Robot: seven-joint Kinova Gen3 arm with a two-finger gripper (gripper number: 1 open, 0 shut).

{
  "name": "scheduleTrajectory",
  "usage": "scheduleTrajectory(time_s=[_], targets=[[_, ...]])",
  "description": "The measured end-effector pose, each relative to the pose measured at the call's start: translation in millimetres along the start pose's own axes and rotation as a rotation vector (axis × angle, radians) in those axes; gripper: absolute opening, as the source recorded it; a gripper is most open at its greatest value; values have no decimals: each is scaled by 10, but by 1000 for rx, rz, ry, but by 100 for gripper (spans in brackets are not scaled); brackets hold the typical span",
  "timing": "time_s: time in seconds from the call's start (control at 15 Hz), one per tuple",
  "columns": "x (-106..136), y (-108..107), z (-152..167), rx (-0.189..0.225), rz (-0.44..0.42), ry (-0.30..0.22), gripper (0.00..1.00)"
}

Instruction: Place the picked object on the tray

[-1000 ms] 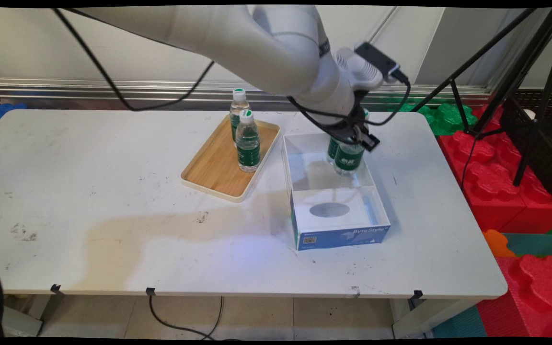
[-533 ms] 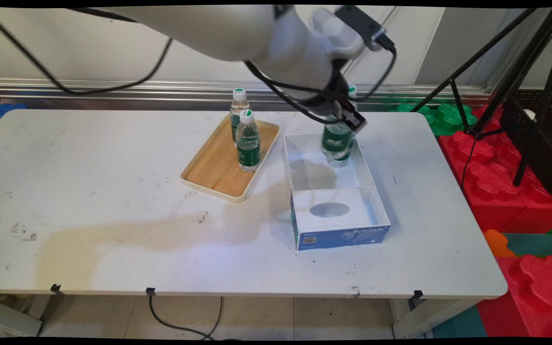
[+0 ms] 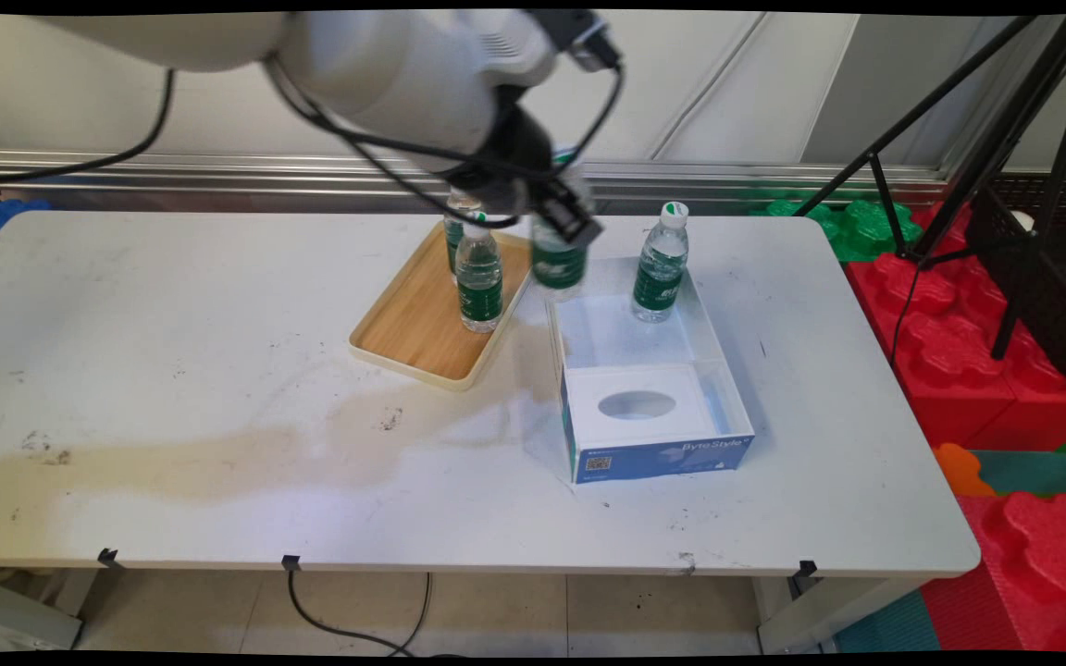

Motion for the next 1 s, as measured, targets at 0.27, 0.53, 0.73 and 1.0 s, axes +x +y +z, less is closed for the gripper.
scheduleTrajectory(time_s=[0.27, 0.53, 0.73, 1.0], targets=[[-403, -166, -317, 6, -31, -36, 0], [-651, -318, -482, 29, -73, -48, 0], [-777, -457, -544, 57, -106, -49, 0], [-909, -727, -571, 113, -159, -43, 0]])
